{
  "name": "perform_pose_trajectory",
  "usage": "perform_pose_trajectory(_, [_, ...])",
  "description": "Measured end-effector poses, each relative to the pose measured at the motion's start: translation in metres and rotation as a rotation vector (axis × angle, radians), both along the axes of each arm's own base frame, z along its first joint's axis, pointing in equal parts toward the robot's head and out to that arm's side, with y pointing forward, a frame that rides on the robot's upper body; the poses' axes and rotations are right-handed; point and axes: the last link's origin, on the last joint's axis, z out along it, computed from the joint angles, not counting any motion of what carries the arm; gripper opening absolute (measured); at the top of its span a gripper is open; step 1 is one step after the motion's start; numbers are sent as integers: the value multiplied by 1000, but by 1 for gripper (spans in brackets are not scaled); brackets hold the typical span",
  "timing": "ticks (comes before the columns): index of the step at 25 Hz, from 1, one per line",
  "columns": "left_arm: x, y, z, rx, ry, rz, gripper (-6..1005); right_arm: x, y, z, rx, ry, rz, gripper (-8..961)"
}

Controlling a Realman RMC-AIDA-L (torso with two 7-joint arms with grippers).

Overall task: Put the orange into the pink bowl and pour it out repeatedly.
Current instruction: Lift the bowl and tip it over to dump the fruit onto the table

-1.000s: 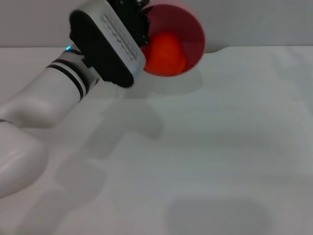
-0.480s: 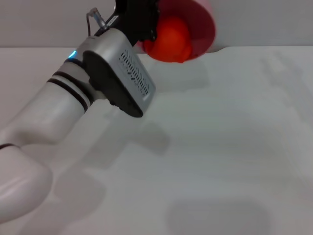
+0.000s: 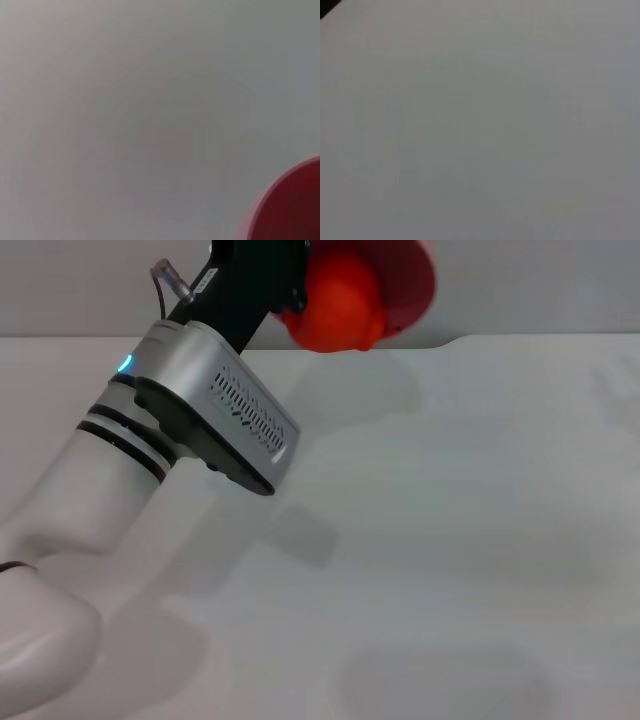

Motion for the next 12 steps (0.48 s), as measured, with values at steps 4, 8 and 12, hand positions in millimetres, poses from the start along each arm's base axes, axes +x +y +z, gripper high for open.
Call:
perform_pose_trajectory(4, [5,-7,-3,9,-1,-45,42,0,-4,3,16,14,14,602])
perform_pose_trajectory(8, [11,-15,-8,24,21,-92,42,0,-5,1,14,14,22,602])
perform_pose_trajectory(12, [10,-18,-11,26,36,-96,42,-1,-7,1,14,16,35,602])
